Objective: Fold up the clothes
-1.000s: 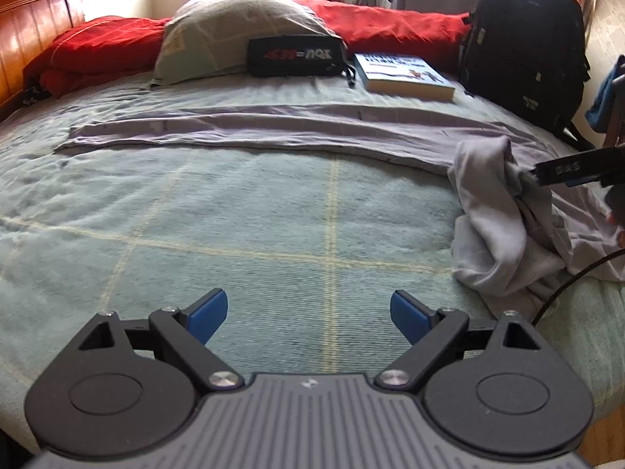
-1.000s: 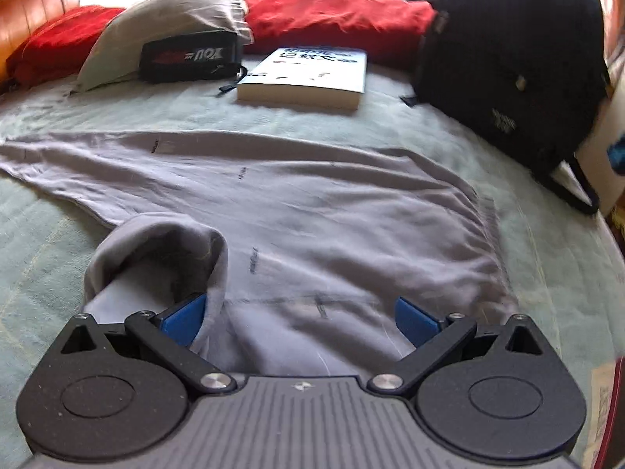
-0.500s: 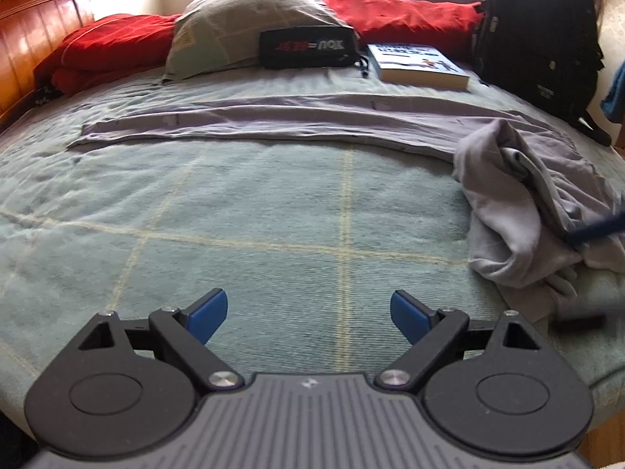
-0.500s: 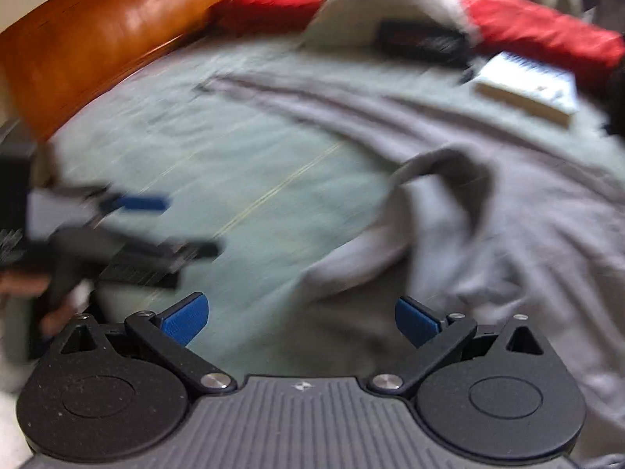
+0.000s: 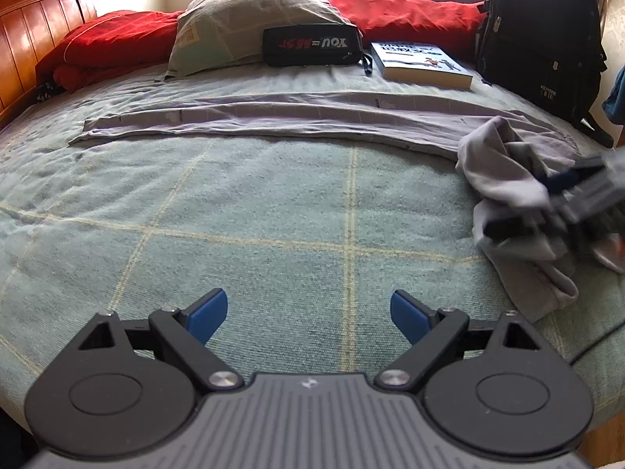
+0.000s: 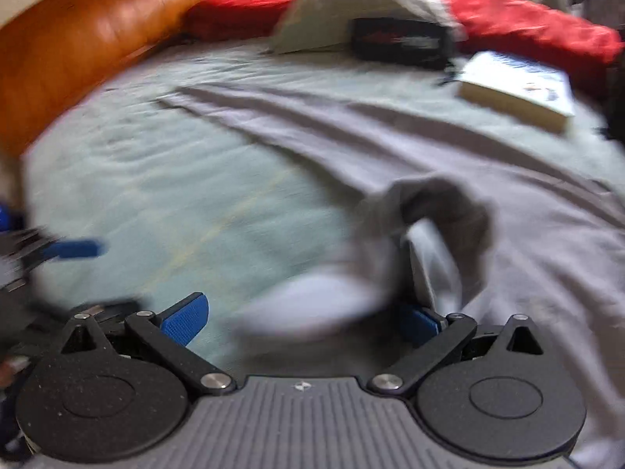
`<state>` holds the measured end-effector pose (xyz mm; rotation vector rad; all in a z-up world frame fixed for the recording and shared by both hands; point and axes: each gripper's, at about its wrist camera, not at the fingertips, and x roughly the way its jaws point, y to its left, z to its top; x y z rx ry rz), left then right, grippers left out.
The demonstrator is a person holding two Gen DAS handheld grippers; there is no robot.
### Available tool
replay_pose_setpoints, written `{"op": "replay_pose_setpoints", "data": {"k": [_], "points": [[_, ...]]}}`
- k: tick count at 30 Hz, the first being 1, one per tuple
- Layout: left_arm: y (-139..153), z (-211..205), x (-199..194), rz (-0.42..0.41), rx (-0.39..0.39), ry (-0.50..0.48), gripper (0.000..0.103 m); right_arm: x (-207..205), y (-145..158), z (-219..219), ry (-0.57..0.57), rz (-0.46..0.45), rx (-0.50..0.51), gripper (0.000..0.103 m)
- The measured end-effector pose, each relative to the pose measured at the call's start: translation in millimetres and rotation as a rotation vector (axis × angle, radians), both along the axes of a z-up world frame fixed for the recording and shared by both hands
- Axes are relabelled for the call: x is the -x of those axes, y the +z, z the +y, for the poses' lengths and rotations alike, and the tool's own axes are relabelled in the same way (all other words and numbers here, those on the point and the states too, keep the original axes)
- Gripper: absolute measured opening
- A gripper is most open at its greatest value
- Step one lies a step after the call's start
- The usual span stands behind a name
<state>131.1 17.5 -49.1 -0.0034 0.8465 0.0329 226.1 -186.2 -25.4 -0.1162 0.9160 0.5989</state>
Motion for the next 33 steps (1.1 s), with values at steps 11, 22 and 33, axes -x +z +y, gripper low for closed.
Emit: {"op": "replay_pose_setpoints", "data": {"k": [11, 22, 33], "points": [[-2.7, -21.4, -2.6, 0.011, 0.007, -0.071, 0.090, 30.6, 18.8, -47.7, -0.057, -0.001, -0.091, 0.103], [-1.5, -45.2, 4.1, 0.021, -0.022, -0.121, 0.091, 93.7, 2.3, -54.9, 0.059, 0.048, -0.162, 0.103], [2.4, -34.7, 11.9, 0.011, -0.019, -0.084, 0.090, 93.4, -25.8, -38.3, 0.100, 0.121, -0.236, 0.100]]}}
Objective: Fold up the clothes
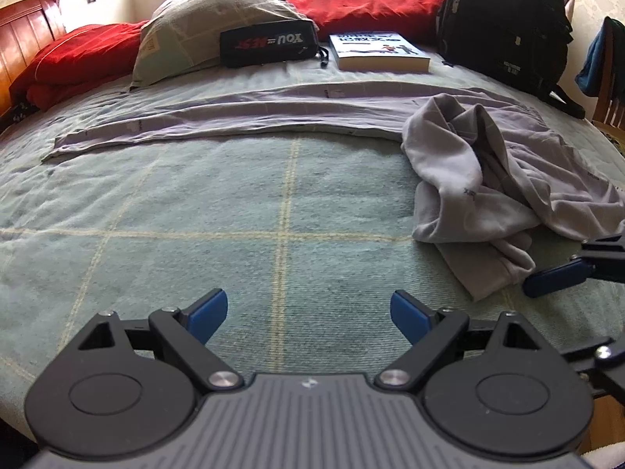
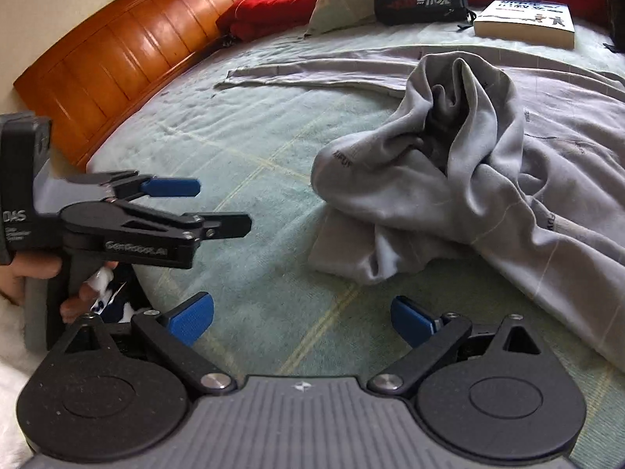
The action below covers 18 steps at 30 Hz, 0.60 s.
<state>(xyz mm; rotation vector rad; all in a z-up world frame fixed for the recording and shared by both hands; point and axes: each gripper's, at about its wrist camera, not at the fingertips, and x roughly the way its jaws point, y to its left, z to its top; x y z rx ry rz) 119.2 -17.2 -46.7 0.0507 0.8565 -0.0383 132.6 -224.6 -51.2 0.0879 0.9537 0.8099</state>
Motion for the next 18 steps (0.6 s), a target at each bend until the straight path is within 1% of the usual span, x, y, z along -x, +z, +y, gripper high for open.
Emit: {"op": "replay_pose_setpoints", "data": {"k": [5, 7, 9, 10, 11, 12, 14, 15, 16, 18], "points": [[-0.5, 4.4, 1.7, -0.001, 0.006, 0.006, 0.091, -8.9, -11.2, 3.8, -0.038, -0.058, -0.042, 0.099], [-1.1, 6.9, 2.9, 0.000, 0.007, 0.011, 0.091, -12.4, -16.1, -2.4, -0.074, -0.051, -0.091, 0.096], [-2.2, 9.7, 3.1, 0.003, 0.009, 0.022, 0.091, -15.1, -19.5, -13.8, -0.113, -0.029, -0.142, 0.089], [-2.9, 11.3, 3.0, 0.005, 0.013, 0.028, 0.091, -15.9, -21.3, -19.3, -0.128, -0.022, -0.162, 0.083], [-3.4, 12.4, 2.9, 0.007, 0.017, 0.032, 0.091, -15.4, -22.9, -24.0, -0.137, -0.020, -0.169, 0.074], [-3.5, 12.7, 3.0, 0.007, 0.020, 0.032, 0.091, -15.0, -24.4, -28.4, -0.156, -0.015, -0.178, 0.069], [-3.2, 12.6, 3.9, 0.005, 0.023, 0.029, 0.091, -15.5, -27.8, -39.1, -0.208, 0.011, -0.205, 0.052], [-2.9, 12.3, 4.4, 0.003, 0.024, 0.026, 0.090, -16.0, -30.4, -44.1, -0.235, 0.026, -0.225, 0.049], [-2.5, 12.2, 4.9, 0.000, 0.026, 0.022, 0.091, -16.5, -33.7, -48.0, -0.259, 0.037, -0.242, 0.042], [-2.3, 12.2, 5.6, -0.002, 0.033, 0.018, 0.091, -17.0, -39.8, -50.8, -0.289, 0.041, -0.275, 0.040]]}}
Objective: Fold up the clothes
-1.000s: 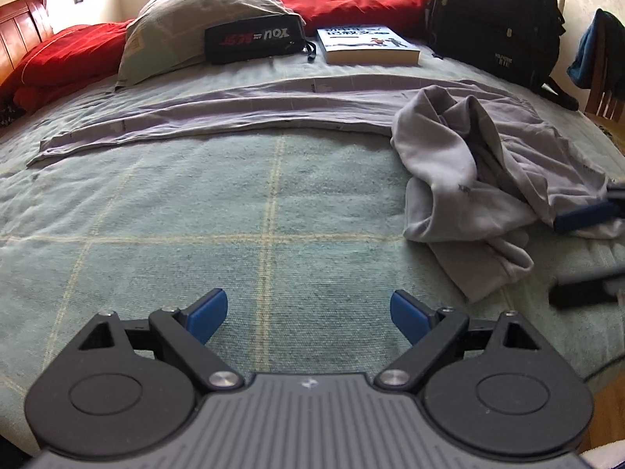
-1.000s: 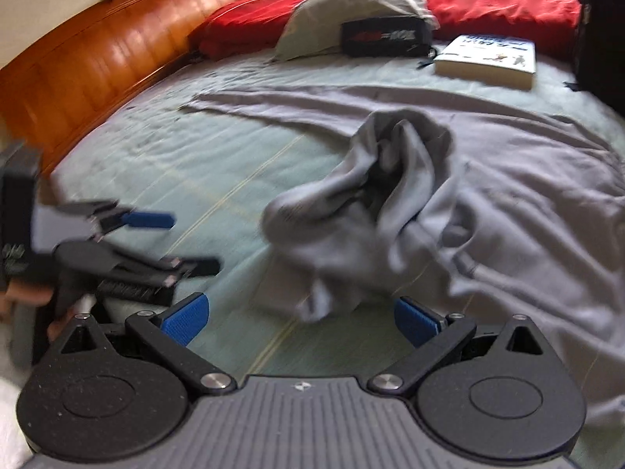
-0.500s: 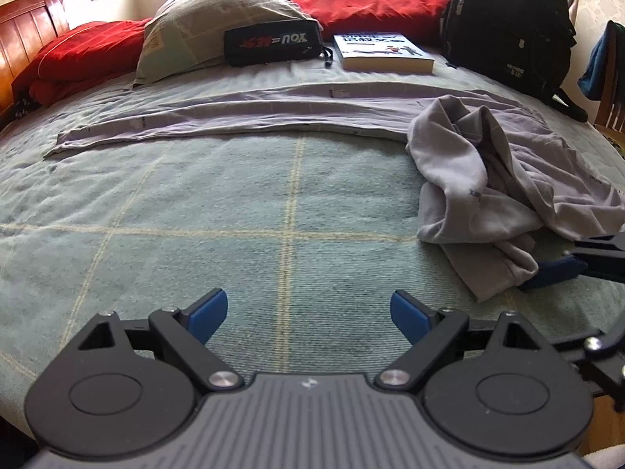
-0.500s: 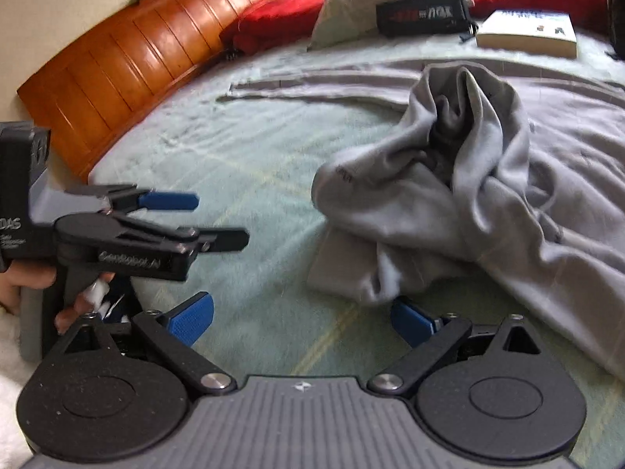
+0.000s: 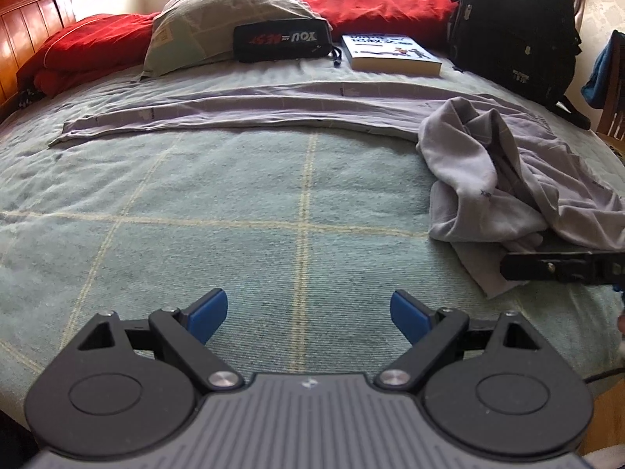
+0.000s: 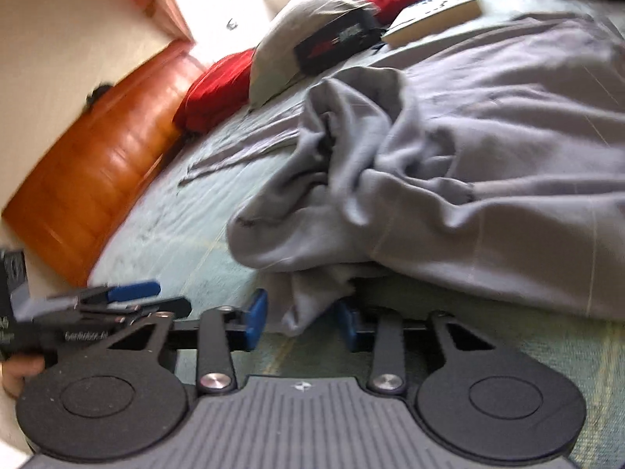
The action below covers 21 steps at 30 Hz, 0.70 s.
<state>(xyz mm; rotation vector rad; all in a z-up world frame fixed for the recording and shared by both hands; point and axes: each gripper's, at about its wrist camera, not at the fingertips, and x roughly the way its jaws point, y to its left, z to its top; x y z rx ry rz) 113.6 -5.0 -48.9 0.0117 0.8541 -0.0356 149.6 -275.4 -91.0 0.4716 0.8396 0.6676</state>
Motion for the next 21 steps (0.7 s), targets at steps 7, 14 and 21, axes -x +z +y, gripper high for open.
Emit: {"op": "replay_pose_setpoints", "data": {"k": [7, 14, 21], "points": [[0.5, 1.3, 5.0, -0.009, 0.009, -0.005, 0.091, 1.2, -6.9, 4.0, -0.085, -0.015, -0.015, 0.032], [8.0, 13.2, 14.7, -0.039, 0.034, 0.013, 0.091, 2.2, -2.2, 6.7, -0.144, 0.025, -0.012, 0.012], [14.0, 36.2, 22.6, -0.076, 0.051, 0.040, 0.091, 10.3, 23.5, 46.4, -0.034, 0.015, 0.008, 0.011]]}}
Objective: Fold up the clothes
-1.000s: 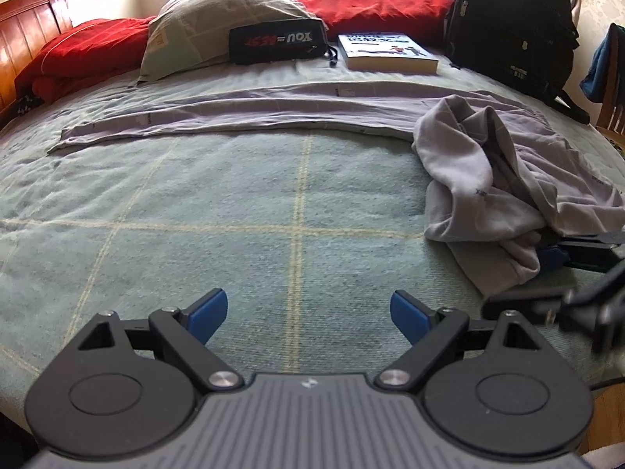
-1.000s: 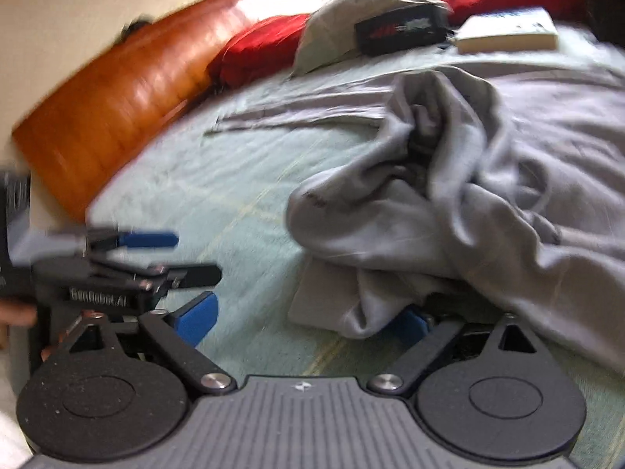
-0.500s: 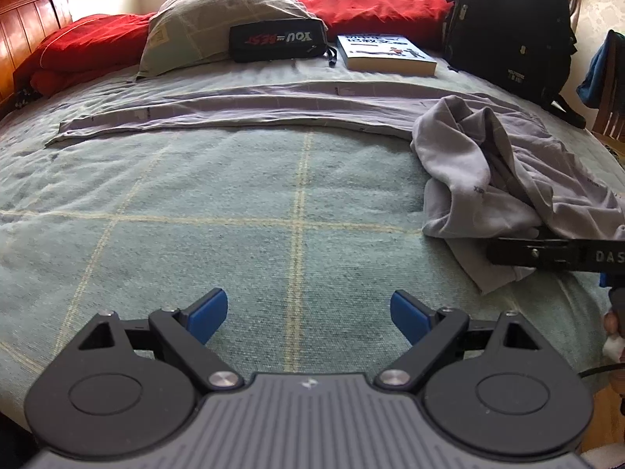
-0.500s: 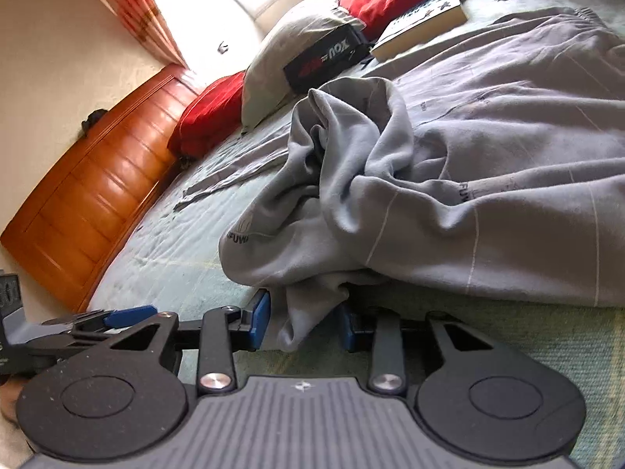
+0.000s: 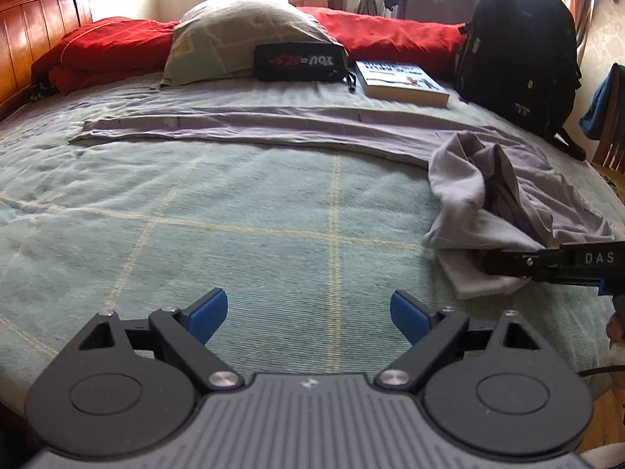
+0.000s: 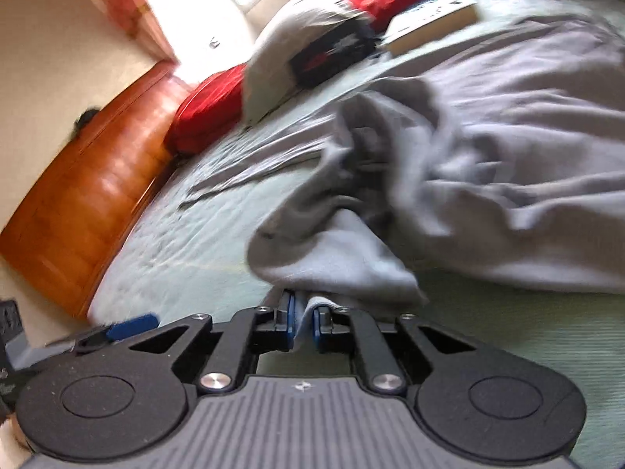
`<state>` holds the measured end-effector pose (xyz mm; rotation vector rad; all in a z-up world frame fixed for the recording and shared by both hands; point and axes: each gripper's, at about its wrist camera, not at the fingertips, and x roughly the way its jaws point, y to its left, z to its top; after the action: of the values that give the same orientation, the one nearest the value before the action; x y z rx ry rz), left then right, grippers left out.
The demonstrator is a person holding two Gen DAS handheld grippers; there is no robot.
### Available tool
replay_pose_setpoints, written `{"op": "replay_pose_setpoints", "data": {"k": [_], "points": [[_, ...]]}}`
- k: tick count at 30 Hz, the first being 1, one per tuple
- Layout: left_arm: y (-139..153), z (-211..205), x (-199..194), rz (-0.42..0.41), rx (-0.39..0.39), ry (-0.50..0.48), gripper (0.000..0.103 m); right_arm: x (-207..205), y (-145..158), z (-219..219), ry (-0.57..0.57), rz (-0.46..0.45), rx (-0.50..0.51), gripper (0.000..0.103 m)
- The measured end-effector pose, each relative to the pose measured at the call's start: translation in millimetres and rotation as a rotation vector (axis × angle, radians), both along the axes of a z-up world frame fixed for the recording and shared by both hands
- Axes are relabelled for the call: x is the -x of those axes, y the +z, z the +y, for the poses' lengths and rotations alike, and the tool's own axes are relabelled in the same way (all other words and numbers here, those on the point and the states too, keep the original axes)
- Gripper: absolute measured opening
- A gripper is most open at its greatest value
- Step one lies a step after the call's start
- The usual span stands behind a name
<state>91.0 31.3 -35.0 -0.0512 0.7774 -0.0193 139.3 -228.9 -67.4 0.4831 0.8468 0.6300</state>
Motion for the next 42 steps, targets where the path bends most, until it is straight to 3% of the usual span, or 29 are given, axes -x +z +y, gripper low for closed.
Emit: {"op": "replay_pose_setpoints", "data": {"k": [6, 14, 17, 20, 23, 25, 26, 28, 31, 35, 42], "points": [[5.9, 36.5, 10.2, -0.033, 0.010, 0.070, 0.091, -4.5, 13.6, 63.4, 0.142, -0.002, 0.014, 0.011], [12.1, 81.0, 25.4, -0.055, 0.011, 0.181, 0.091, -3.1, 37.4, 149.0, 0.340, -0.085, 0.018, 0.011], [15.0, 91.5, 29.3, -0.065, 0.006, 0.213, 0.091, -4.1, 39.6, 164.4, 0.380, -0.105, -0.013, 0.012], [14.7, 96.5, 29.9, -0.065, 0.008, 0.225, 0.091, -5.7, 28.8, 174.1, 0.411, -0.063, 0.009, 0.014], [11.9, 94.5, 26.9, -0.049, 0.004, 0.221, 0.091, -6.2, 17.3, 173.0, 0.427, 0.009, 0.047, 0.022], [9.8, 90.1, 24.1, -0.037, -0.003, 0.207, 0.091, -7.7, 14.4, 166.6, 0.422, 0.046, 0.076, 0.045], [8.9, 87.4, 23.0, -0.031, -0.007, 0.197, 0.091, -8.8, 14.7, 163.8, 0.421, 0.065, 0.091, 0.052], [7.8, 83.3, 22.2, -0.024, -0.012, 0.173, 0.091, -9.5, 18.2, 155.0, 0.423, 0.087, 0.105, 0.056], [6.1, 79.8, 22.2, -0.005, 0.006, 0.139, 0.091, -7.6, 25.7, 132.4, 0.413, 0.092, 0.125, 0.072], [2.0, 72.6, 25.0, 0.036, 0.036, 0.065, 0.091, -4.5, 35.5, 97.9, 0.362, 0.070, 0.142, 0.077], [-1.0, 48.0, 41.6, 0.075, -0.041, -0.028, 0.091, -5.7, 34.3, 54.8, 0.257, 0.064, 0.100, 0.082]]}}
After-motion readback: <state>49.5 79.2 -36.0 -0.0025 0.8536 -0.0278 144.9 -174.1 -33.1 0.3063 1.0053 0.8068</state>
